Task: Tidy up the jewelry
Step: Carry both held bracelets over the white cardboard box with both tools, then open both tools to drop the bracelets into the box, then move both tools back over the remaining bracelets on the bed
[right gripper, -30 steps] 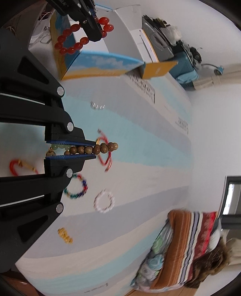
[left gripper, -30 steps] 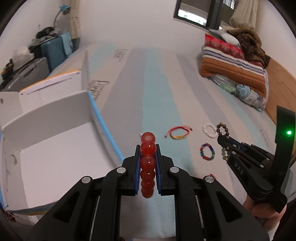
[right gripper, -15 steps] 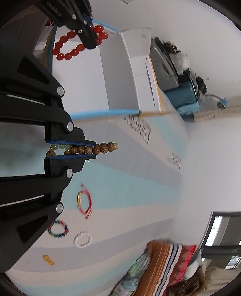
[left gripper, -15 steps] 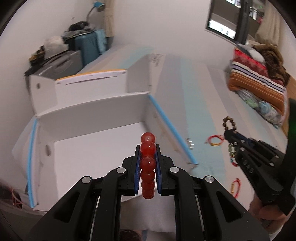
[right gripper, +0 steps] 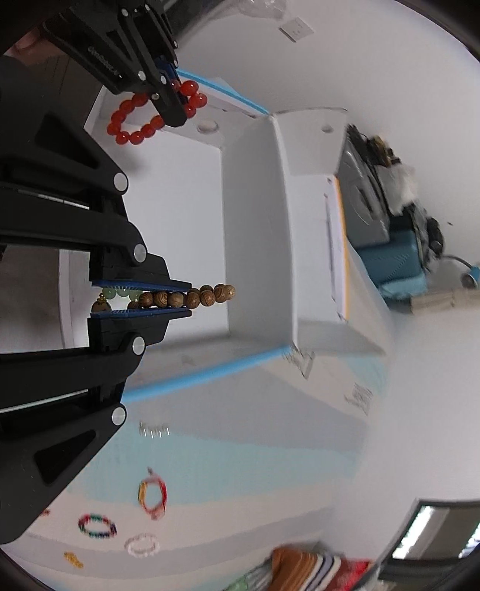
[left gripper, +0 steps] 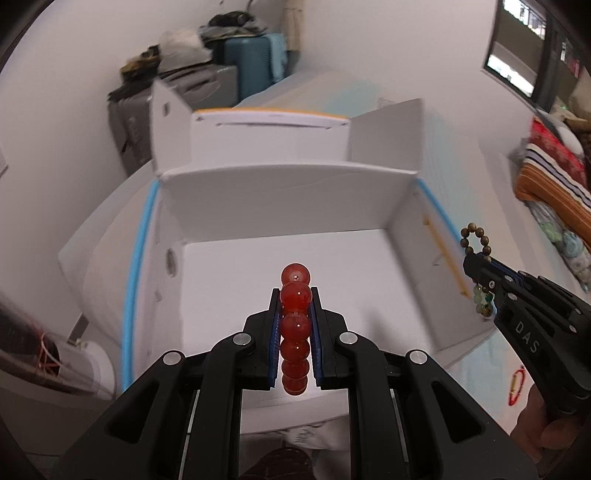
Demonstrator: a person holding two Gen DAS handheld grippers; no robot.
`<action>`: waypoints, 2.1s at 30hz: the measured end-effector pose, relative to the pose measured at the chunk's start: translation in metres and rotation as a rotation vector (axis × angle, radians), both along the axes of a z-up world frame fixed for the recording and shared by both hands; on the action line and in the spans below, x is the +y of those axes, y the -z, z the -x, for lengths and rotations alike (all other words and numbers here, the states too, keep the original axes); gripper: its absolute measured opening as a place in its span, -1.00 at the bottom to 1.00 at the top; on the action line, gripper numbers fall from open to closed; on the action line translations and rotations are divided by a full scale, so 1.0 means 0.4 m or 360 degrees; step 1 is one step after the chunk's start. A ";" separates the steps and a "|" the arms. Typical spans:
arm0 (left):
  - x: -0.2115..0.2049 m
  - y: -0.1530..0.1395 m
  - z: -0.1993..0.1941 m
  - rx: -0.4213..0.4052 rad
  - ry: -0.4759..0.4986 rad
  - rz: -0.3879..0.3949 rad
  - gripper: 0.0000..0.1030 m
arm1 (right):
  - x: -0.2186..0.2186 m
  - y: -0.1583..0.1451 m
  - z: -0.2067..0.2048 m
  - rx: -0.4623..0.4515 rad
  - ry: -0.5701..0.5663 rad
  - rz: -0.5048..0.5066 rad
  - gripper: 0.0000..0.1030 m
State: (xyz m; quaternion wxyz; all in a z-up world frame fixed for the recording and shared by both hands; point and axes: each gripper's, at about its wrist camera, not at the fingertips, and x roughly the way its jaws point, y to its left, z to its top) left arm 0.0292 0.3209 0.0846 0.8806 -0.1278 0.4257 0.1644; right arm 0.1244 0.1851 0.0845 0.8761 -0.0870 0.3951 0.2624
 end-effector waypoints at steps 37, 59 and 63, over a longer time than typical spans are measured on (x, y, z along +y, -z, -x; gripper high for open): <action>0.130 0.190 -0.094 0.0431 -0.0097 0.0110 -0.74 | 0.135 0.219 -0.106 0.0387 -0.0015 0.0354 -0.75; 0.012 -0.021 0.000 0.0055 -0.0092 -0.0107 0.89 | 0.007 0.016 -0.067 0.0066 0.0089 0.0150 0.85; -0.033 -0.042 0.001 0.0000 -0.0048 -0.0100 0.89 | -0.059 -0.006 -0.058 0.0020 0.0142 0.0134 0.85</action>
